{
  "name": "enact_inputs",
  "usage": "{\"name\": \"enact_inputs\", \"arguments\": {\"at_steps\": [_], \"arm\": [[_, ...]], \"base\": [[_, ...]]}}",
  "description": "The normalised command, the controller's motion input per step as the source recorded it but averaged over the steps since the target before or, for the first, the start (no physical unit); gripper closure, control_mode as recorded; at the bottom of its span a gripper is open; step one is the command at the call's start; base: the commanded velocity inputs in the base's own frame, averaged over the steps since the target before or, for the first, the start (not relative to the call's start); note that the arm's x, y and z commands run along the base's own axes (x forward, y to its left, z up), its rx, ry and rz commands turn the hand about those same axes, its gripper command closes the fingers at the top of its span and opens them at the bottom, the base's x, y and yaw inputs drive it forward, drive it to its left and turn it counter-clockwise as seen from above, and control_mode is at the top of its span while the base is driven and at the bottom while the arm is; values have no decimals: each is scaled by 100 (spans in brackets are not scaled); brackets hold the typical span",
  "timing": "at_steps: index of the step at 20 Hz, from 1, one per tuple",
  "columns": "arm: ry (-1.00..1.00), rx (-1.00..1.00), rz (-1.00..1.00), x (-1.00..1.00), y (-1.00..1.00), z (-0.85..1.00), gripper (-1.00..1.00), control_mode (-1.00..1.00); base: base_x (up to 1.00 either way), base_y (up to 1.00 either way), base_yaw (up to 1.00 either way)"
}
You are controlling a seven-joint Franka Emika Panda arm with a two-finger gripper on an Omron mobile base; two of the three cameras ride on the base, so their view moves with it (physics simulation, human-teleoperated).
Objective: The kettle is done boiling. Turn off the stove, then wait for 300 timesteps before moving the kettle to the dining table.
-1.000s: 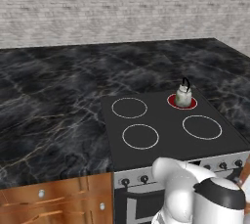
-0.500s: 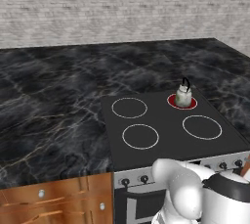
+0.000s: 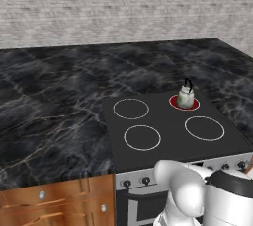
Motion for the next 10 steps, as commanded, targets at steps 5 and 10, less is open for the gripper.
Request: {"name": "enact_inputs", "arguments": {"at_steps": [5,10], "arm": [[2,0,-8,14,0,-6,-100,-100],[2,0,-4,10,0,-4,-100,-100]], "base": [[0,0,0],[0,0,0]]}}
